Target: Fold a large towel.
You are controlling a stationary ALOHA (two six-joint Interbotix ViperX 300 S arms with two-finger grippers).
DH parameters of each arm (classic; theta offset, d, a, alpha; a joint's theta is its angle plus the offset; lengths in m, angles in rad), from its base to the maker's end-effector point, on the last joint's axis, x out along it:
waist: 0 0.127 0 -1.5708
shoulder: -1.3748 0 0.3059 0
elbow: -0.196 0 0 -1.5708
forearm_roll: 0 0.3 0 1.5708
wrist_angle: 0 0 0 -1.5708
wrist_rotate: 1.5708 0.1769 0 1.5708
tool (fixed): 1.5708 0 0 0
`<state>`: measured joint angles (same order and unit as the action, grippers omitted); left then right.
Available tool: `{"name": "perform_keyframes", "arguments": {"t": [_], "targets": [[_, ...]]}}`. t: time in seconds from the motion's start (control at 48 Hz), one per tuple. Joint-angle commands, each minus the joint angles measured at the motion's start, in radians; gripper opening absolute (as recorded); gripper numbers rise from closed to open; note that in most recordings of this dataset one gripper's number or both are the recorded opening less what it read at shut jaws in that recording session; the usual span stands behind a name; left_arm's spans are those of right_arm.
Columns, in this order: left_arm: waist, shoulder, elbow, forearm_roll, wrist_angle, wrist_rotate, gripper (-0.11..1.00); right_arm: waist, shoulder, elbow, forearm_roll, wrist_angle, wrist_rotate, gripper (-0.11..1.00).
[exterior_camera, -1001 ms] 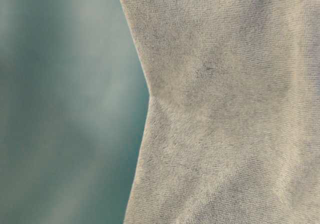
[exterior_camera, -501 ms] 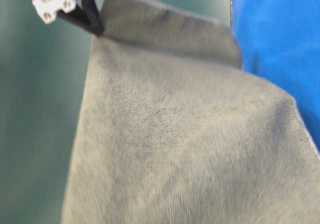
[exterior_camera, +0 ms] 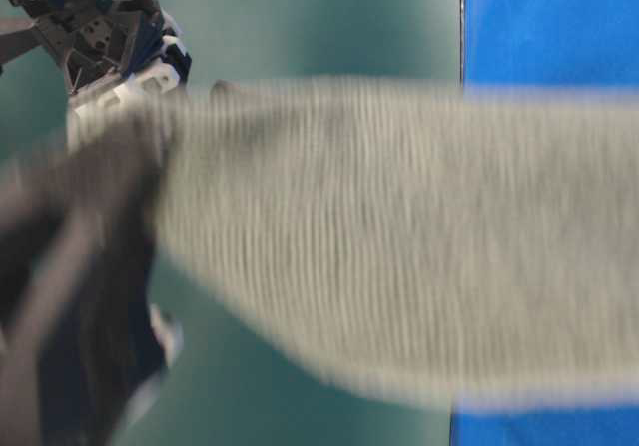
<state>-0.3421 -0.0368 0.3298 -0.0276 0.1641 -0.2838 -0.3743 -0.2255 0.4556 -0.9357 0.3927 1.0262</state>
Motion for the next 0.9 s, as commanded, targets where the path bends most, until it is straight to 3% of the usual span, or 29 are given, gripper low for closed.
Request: {"name": "perform_keyframes", "arguments": {"t": [0.0, 0.209, 0.334, 0.438, 0.605, 0.876], "targets": [[-0.061, 0.055, -0.112, -0.003, 0.0, 0.0, 0.04, -0.035, -0.025, -0.012, -0.012, 0.067, -0.018, 0.04], [-0.054, 0.261, -0.37, -0.002, -0.002, 0.0, 0.04, -0.035, -0.147, 0.097, -0.012, 0.216, -0.041, 0.04], [-0.052, 0.376, -0.525, 0.0, 0.009, 0.003, 0.04, -0.035, -0.225, 0.161, -0.012, 0.23, -0.041, 0.04], [-0.054, 0.426, -0.588, -0.002, 0.021, -0.003, 0.04, -0.035, -0.256, 0.186, -0.012, 0.23, -0.046, 0.04], [-0.075, 0.425, -0.554, -0.005, 0.023, -0.066, 0.04, -0.035, -0.201, 0.176, -0.012, 0.218, -0.081, 0.04], [-0.132, 0.339, -0.308, -0.005, -0.014, -0.304, 0.04, -0.037, 0.037, 0.078, -0.012, 0.104, -0.094, 0.04]]}}
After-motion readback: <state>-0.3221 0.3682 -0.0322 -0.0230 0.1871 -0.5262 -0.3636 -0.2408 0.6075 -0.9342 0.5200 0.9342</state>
